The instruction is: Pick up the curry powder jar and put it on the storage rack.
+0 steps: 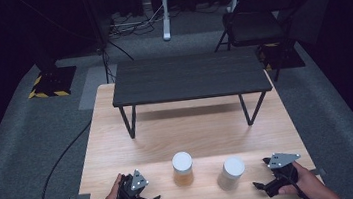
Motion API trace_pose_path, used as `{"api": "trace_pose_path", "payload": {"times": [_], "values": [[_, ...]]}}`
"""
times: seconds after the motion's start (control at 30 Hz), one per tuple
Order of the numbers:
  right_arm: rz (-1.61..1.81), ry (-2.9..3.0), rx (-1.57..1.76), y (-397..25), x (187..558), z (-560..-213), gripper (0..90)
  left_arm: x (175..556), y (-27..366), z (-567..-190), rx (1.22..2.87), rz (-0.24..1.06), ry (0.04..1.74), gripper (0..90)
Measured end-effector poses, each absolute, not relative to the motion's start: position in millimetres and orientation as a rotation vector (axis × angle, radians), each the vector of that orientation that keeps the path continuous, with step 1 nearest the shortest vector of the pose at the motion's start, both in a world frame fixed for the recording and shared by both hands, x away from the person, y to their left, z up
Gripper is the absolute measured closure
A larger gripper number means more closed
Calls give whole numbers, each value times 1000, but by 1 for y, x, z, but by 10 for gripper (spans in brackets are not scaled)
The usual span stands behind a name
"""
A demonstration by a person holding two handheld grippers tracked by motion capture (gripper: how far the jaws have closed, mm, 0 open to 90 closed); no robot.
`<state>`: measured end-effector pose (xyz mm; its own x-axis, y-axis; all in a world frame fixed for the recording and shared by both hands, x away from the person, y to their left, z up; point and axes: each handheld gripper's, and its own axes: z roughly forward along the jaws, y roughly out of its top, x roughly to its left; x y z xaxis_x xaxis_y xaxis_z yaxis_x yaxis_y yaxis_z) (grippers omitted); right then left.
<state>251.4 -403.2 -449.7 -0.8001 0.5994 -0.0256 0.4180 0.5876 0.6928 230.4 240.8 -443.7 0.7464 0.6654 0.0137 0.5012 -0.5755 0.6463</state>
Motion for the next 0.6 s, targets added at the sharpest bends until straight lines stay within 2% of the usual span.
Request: {"api": "trace_pose_path", "payload": {"times": [0.6], "values": [[1021,2562,837,-403,251,-450,0,229,242,-446,2296,344,868,3]]}}
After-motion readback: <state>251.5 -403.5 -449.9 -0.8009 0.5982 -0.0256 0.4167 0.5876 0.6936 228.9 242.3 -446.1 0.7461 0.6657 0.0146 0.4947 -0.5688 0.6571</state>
